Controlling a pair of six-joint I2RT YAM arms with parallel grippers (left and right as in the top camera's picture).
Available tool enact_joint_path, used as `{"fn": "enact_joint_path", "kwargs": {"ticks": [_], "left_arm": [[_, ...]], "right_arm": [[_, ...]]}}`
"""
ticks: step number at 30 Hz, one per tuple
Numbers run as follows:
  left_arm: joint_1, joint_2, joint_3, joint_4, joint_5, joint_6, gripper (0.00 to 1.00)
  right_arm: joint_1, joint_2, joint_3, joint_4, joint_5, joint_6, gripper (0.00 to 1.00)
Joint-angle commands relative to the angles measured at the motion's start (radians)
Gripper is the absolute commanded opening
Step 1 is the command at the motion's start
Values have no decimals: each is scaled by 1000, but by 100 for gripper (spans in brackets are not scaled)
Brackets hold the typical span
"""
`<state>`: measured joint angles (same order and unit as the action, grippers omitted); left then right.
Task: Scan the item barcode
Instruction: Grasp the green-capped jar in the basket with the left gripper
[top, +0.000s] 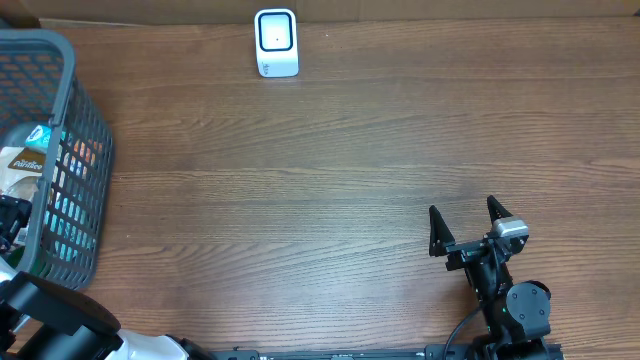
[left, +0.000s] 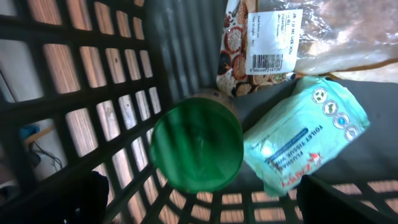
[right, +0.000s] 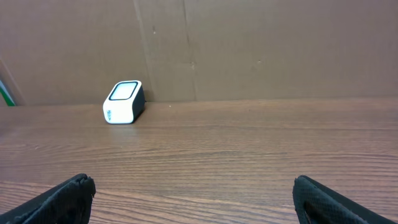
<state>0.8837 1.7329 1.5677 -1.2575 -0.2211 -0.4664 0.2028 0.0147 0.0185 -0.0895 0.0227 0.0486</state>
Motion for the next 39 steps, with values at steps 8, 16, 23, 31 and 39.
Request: {"fn": "enact_joint_path", "kwargs": {"ticks": [8, 16, 23, 31, 39], "left_arm": [[8, 9, -75, 66, -52, 17, 100], [8, 77, -77, 51, -45, 13, 100], [8, 134, -77, 59, -44, 13, 97], [8, 160, -79, 60, -37, 13, 93], [8, 160, -79, 73, -13, 13, 80]], "right_arm": [[-1, -12, -11, 7, -5, -5, 100], [-1, -12, -11, 7, -5, -5, 100], [-1, -12, -11, 7, -5, -5, 100], [-1, -12, -11, 7, -5, -5, 100], [-1, -12, -11, 7, -5, -5, 100]]}}
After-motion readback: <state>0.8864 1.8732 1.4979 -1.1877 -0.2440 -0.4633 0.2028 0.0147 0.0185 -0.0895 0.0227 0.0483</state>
